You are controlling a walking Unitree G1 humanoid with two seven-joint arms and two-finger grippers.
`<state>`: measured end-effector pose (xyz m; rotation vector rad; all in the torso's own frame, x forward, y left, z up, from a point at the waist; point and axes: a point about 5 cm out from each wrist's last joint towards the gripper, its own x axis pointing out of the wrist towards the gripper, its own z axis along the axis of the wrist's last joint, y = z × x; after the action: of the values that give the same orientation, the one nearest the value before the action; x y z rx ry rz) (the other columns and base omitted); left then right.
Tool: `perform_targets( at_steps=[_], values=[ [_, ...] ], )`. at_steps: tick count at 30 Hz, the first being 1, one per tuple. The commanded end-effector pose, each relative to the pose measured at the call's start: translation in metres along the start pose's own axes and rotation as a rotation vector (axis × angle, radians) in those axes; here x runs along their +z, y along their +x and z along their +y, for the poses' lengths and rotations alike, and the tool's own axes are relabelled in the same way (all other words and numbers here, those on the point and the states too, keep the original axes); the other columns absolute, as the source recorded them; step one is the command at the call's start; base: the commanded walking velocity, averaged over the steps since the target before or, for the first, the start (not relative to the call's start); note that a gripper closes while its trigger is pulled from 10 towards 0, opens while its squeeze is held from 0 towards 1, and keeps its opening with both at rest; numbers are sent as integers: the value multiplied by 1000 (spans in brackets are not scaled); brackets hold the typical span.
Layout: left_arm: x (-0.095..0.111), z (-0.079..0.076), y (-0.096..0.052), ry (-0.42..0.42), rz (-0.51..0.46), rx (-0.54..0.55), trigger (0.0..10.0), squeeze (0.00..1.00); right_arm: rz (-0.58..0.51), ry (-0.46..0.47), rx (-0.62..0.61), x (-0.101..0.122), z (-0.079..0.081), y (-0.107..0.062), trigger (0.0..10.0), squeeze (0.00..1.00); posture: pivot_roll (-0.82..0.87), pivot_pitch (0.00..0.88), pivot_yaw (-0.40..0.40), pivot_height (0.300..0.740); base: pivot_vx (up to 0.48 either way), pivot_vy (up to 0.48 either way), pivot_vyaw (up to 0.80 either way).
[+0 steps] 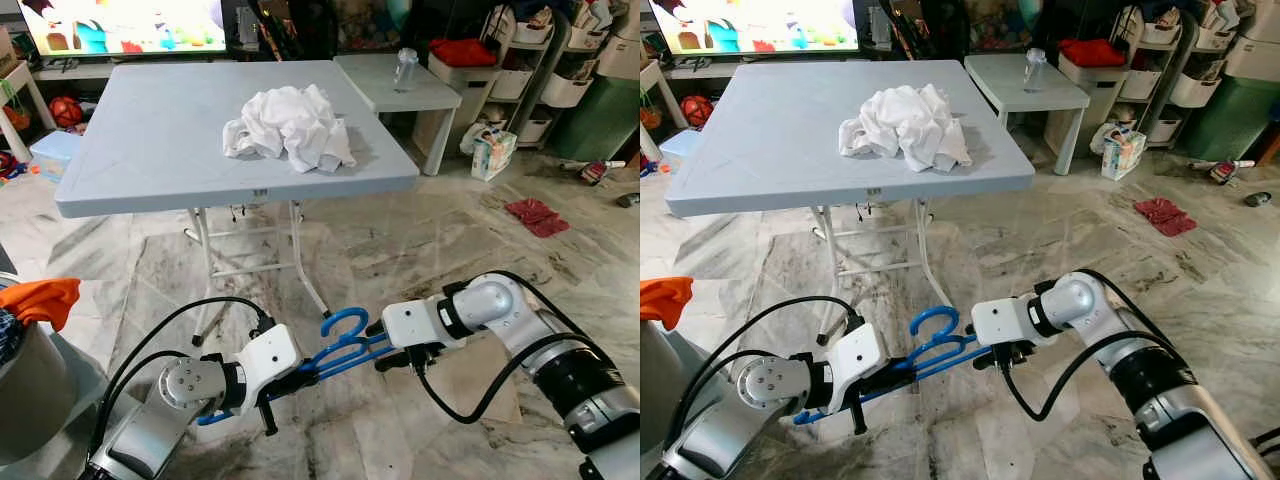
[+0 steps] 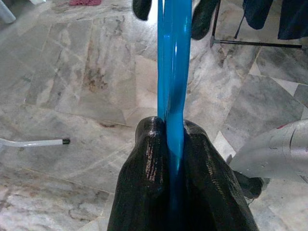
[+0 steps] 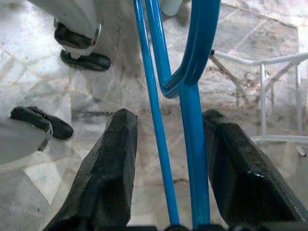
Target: Hang hanger
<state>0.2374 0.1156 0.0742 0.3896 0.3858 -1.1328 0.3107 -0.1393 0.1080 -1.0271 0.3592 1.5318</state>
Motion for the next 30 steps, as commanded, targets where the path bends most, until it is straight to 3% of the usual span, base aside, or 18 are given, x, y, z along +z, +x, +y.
perform_targets(
  at_steps=[1, 10, 30],
  values=[
    [2, -1, 2, 23, -2, -10, 10000, 0, 21, -20, -1, 1, -4, -1, 0, 0, 62, 0, -66, 740, 0, 0, 0],
    [0, -1, 3, 42, 8, -10, 10000, 0, 30, -28, -33, 1, -9, 6, 0, 0, 65, 0, -73, 740, 0, 0, 0],
    [-3, -5, 2, 63, 25, -17, 10000, 0, 140, -61, 1, -17, -12, -9, 0, 0, 83, 0, -77, 740, 0, 0, 0]
  ],
)
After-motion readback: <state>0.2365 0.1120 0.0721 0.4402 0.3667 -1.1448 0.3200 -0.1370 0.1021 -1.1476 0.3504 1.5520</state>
